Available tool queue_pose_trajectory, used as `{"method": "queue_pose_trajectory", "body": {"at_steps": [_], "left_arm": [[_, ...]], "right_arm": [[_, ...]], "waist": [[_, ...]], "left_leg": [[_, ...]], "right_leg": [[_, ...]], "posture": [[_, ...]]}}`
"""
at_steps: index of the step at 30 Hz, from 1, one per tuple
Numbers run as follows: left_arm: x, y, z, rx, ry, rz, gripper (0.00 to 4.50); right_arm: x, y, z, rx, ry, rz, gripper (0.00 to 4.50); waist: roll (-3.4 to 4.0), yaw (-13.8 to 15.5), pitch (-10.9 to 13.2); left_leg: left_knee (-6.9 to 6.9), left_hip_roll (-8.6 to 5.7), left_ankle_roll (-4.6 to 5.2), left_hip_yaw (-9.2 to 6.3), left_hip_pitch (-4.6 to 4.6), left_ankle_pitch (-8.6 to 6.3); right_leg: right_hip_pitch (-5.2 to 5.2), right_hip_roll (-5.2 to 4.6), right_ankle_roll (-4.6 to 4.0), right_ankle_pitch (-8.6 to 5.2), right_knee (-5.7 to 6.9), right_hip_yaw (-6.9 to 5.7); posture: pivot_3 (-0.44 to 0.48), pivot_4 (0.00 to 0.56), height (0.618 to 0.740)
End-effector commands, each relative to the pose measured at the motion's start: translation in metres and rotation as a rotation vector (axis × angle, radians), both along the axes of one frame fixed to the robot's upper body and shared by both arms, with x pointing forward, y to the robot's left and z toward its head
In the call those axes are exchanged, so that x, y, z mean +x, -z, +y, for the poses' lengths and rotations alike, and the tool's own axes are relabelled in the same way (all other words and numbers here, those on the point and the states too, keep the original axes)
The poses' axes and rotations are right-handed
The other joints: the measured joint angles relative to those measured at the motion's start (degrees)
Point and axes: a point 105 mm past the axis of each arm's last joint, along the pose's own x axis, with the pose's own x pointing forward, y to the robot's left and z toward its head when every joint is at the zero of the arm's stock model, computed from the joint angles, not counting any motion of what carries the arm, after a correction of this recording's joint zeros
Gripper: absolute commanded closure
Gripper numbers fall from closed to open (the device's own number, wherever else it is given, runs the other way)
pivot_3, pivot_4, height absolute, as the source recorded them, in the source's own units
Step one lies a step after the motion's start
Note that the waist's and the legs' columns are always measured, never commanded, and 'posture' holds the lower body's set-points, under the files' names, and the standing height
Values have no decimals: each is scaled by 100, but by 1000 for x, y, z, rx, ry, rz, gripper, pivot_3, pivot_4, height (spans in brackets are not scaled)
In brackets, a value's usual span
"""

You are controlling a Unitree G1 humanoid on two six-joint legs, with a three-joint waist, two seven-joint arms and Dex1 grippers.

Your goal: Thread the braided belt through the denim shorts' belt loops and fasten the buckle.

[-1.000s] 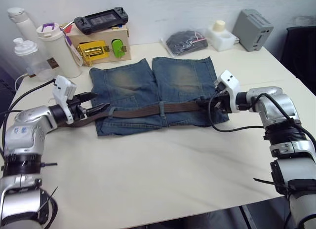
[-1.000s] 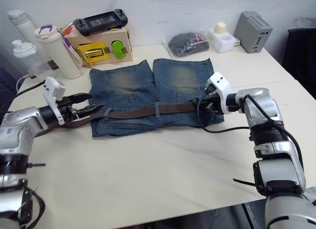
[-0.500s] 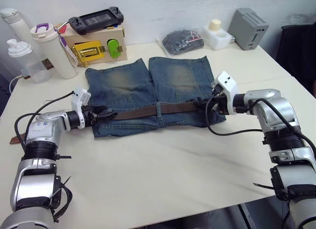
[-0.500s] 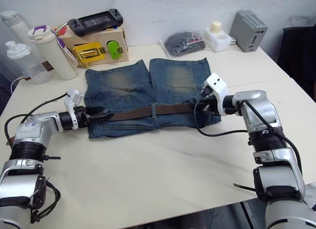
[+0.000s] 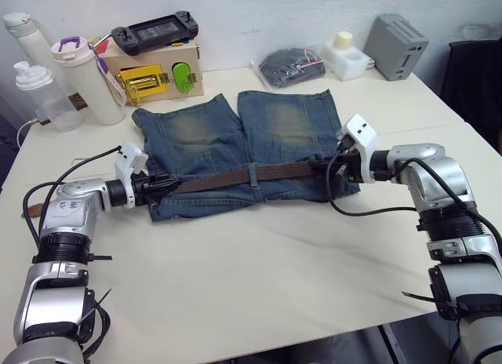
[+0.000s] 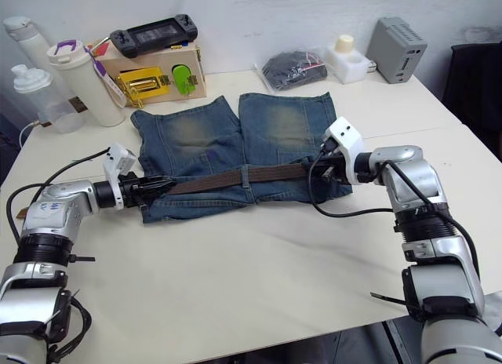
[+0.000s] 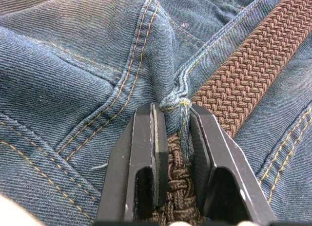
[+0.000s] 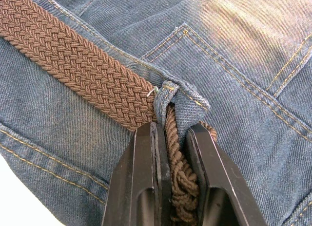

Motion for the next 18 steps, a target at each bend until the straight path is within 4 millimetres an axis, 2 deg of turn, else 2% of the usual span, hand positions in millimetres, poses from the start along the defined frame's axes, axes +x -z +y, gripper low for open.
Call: {"method": "queue_pose_trajectory", "body": {"at_steps": [1, 2, 9, 13, 17, 18], "left_arm": [[1, -7, 13, 18, -54, -24, 3948], [0, -9, 14, 8, -58, -36, 3948], [-8, -14, 11, 11, -30, -67, 1156], [-14, -17, 10, -4, -13, -71, 1156], [-23, -10, 8, 13, 18, -56, 1156], [-23, -11, 8, 2, 20, -56, 1686]], "right_arm": [[2, -14, 2, 7, -6, -48, 4336], [2, -13, 1, 4, -2, -46, 4336], [1, -12, 2, 4, -3, -42, 4336], [1, -11, 2, 4, -2, -41, 4336], [2, -9, 4, 3, -6, -39, 4336], [2, -8, 4, 2, -7, -38, 4336]], "waist": [[0, 0, 0], [0, 0, 0], [0, -4, 0], [0, -3, 0], [0, -4, 0], [0, -4, 0]], "left_leg": [[0, 0, 0, 0, 0, 0], [0, 0, 0, 0, 0, 0], [-2, 0, 0, -1, 0, 0], [1, 0, 0, -1, -1, 0], [0, 0, 0, -1, -1, 0], [0, 0, 0, -1, -1, 0]], "right_leg": [[0, 0, 0, 0, 0, 0], [0, 0, 0, 0, 2, 0], [-2, 0, 0, 0, 4, 0], [-1, 0, 0, 0, 2, 0], [-1, 0, 0, 0, 4, 0], [-2, 0, 0, 0, 4, 0]], "posture": [[0, 150, 645], [0, 150, 645], [0, 150, 645], [0, 150, 645], [0, 150, 645], [0, 150, 645]]}}
